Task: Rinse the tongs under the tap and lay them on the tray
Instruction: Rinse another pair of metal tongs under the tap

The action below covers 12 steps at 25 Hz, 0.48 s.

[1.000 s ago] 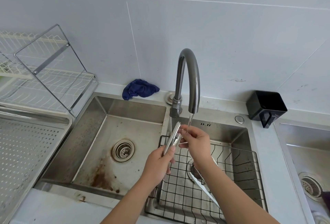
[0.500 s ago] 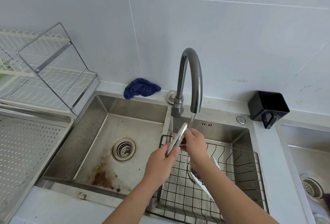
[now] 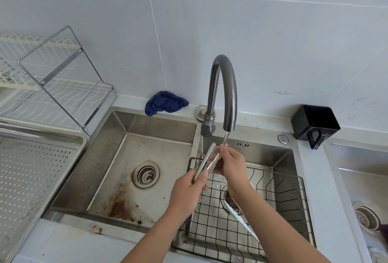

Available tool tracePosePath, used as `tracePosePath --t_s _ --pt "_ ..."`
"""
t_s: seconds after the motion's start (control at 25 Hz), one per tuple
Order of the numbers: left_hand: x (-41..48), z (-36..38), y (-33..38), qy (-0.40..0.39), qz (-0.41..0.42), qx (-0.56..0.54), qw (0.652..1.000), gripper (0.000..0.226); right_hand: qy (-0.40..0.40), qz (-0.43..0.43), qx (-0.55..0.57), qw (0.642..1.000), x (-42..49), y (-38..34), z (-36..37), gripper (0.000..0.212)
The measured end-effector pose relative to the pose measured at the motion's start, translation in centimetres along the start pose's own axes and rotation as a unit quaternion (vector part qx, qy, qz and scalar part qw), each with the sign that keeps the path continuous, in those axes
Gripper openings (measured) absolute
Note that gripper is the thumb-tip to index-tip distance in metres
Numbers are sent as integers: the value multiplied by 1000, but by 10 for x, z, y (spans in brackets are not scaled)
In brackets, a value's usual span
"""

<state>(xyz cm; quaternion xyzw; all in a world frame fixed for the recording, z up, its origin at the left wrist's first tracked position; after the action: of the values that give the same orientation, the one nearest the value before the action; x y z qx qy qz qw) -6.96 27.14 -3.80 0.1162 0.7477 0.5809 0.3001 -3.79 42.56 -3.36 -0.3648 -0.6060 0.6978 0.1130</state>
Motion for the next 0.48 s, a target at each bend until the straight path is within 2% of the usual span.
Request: tracePosePath --t_s 0.12,0.24,0.4,0.48 --pt "-1 -10 -3 22 17 67 997 37 -30 -1 -8 1000 -5 2 4 22" --pt "-2 -21 -4 17 33 128 991 36 -41 18 -9 999 -8 3 5 27" --pt "-1 -26 -3 9 33 134 990 37 -65 25 7 998 -13 5 5 17" --pt "1 -28 -2 12 33 145 989 40 -61 28 20 998 -14 7 3 21"
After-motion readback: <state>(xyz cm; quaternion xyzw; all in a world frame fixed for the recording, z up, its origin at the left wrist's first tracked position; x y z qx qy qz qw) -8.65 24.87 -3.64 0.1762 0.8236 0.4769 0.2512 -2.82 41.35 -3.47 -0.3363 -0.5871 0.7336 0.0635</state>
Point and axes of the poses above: each hand's wrist, its own x-axis towards the middle knuckle, its own z-axis out of the palm, y = z × x, the point moved 4 cm from there along x, towards the middle knuckle, and after that the axes turned 6 degrees about -x, right-handed, at the moved point
